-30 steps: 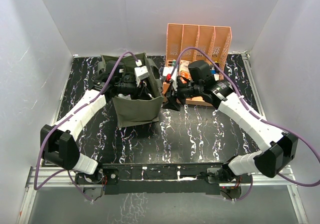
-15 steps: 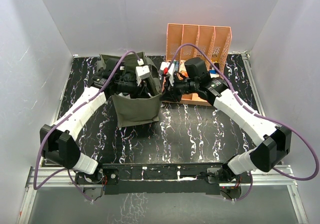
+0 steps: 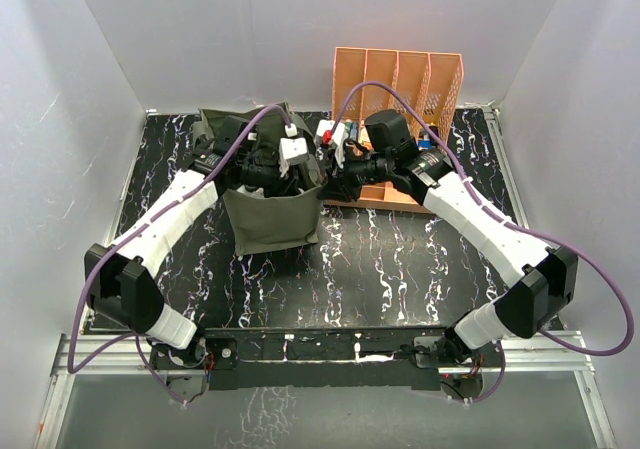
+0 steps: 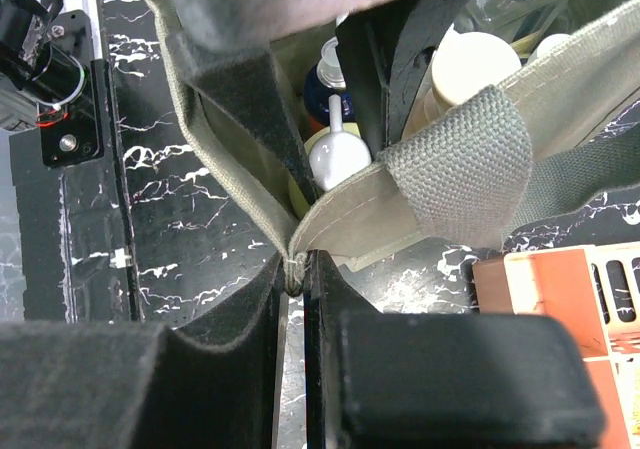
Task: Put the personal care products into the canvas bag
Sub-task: Place the care product in the canvas bag.
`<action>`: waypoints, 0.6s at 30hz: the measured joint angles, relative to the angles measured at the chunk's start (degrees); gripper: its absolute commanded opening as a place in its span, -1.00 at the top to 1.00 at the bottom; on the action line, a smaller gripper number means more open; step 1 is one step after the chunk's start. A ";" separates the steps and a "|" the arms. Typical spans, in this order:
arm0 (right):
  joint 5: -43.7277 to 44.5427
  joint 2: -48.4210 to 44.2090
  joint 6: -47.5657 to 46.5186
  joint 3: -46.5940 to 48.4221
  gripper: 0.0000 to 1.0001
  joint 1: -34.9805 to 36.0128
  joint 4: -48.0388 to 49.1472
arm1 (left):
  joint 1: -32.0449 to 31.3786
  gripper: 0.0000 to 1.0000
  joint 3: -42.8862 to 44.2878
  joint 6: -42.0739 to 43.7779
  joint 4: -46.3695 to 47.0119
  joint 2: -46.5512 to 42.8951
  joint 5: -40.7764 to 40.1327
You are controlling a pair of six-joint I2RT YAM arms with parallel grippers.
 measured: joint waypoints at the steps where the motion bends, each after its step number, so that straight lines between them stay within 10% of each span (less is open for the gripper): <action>1: -0.04 0.26 0.00 0.37 0.84 0.00 -0.15 | -0.09 1.00 0.00 0.33 -0.02 0.09 0.00; 18: -0.09 1.86 0.33 4.55 0.84 0.00 -2.84 | -0.33 1.00 0.72 9.16 -3.52 4.63 1.88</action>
